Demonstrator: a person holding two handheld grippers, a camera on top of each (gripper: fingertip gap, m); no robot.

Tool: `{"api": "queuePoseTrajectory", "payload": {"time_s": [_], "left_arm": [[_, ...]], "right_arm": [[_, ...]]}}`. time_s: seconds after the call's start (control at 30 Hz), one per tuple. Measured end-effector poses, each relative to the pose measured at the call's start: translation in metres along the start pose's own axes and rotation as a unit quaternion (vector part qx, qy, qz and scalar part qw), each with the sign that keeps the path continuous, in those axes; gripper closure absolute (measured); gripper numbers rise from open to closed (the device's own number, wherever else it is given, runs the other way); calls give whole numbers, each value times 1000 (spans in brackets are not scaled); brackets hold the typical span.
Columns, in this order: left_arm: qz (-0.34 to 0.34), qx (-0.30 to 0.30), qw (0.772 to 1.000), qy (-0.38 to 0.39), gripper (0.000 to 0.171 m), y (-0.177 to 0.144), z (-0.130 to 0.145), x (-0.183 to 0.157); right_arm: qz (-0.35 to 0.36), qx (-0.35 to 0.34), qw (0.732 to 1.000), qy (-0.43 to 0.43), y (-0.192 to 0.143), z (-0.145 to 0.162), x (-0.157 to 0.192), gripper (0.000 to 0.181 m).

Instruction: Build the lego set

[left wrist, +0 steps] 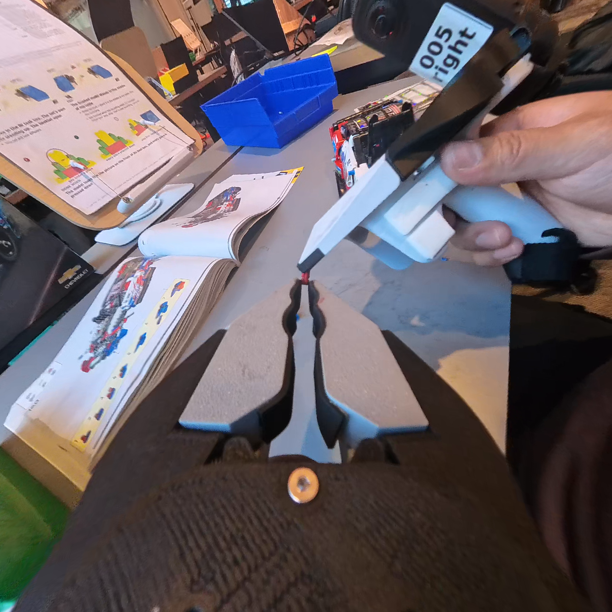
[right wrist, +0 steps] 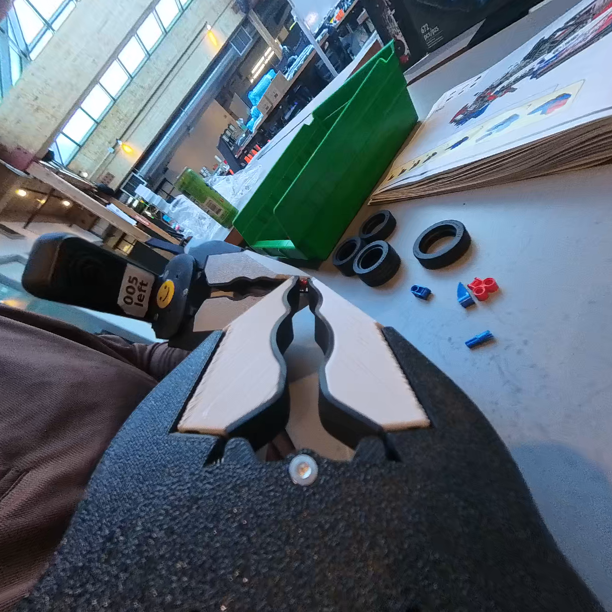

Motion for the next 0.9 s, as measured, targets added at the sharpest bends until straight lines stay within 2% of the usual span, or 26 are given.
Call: {"api": "queuePoseTrajectory", "payload": {"time_s": [0.07,0.2,0.33,0.47,0.63,0.77,0.9], "left_arm": [[14,18,1000,-22,169,2,3,-2],[70,137,984,-94,133,15,32,-15],[109,225,962,-112,115,32,56,-33],[85,248,961,-83,118,50,64,-33],[78,250,962,-79,125,55,63,-32],[71,254,960,-90,129,38,72,-20],[59,265,958,-94,130,18,82,-6]], "right_arm": [[16,5,1000,-18,-3,-2,-1,178],[86,31,993,-71,-21,-7,-13,178],[129,48,987,-88,-37,2,-23,178],[123,26,990,-70,-44,5,-24,178],[115,24,991,-70,-49,6,-24,177],[120,22,989,-80,-57,3,-23,177],[148,7,982,-113,-81,-13,-19,177]]}}
Point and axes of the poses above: each gripper's, where its closed fingertips meet, y out along the fingers, z out of its underside, x = y × z across the jaws, the point moved 3 cm from there along -y, back along the fingers, and after that the axes turned 12 degrees about -z, right-handed, at the moved point
